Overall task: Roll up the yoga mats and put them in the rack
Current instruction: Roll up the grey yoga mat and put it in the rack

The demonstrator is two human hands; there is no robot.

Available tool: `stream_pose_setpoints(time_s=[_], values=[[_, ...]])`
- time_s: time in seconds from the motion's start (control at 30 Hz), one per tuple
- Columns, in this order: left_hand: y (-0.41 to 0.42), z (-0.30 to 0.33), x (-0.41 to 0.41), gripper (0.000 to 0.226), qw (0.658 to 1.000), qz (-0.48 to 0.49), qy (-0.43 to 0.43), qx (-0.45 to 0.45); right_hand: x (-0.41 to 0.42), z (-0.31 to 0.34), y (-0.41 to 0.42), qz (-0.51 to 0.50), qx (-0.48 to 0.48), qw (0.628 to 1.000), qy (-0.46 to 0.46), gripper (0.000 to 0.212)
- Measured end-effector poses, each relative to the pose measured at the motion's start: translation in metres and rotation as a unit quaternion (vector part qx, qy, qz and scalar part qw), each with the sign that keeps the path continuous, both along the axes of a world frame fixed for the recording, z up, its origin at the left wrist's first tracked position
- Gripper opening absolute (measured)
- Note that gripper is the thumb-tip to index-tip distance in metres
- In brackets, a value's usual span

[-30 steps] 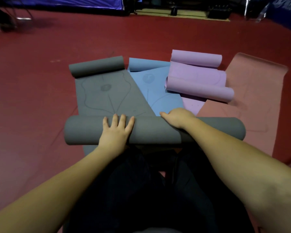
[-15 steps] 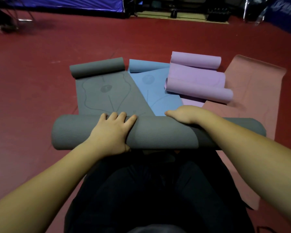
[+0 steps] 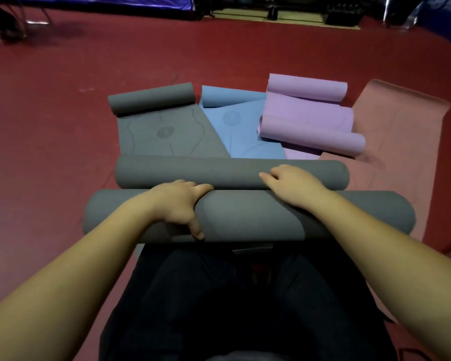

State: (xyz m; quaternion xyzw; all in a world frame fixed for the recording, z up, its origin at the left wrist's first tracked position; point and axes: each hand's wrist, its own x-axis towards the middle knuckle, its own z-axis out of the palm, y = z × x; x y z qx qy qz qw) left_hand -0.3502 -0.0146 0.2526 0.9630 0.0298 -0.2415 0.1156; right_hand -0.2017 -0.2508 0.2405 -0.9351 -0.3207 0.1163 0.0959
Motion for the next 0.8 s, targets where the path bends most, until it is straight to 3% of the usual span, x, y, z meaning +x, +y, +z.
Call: stream_pose_setpoints(time_s=[0.1, 0.23, 0.4, 0.5, 0.63, 0.73, 0.8], values=[[0.01, 0.001, 0.021, 0.115, 0.994, 0.029, 0.071, -0.075, -0.017, -0.003, -0.009, -0.001, -0.011, 0.999, -0.049, 0.048], [0.019, 0.0, 0.046, 0.111, 0.976, 0.056, 0.15, -0.146, -0.036, -0.016, -0.011, -0.01, -0.05, 0.992, -0.112, 0.063], [0.027, -0.006, 0.054, 0.101, 0.963, 0.087, 0.159, -0.201, -0.03, -0.024, -0.002, -0.039, -0.053, 0.988, -0.14, 0.066], [0.029, -0.008, 0.046, 0.103, 0.973, 0.089, 0.087, -0.194, -0.024, -0.024, 0.004, -0.037, -0.052, 0.989, -0.133, 0.063], [0.027, -0.015, 0.021, 0.099, 0.992, 0.017, -0.091, -0.089, -0.016, -0.024, 0.009, -0.033, -0.052, 0.992, -0.111, 0.063], [0.014, -0.035, -0.006, 0.09, 0.97, -0.024, -0.242, 0.013, -0.009, -0.021, 0.01, -0.044, -0.063, 0.994, -0.072, 0.067], [0.002, -0.054, -0.021, 0.101, 0.946, -0.052, -0.298, 0.118, -0.004, -0.02, 0.011, -0.049, -0.073, 0.995, -0.051, 0.069]])
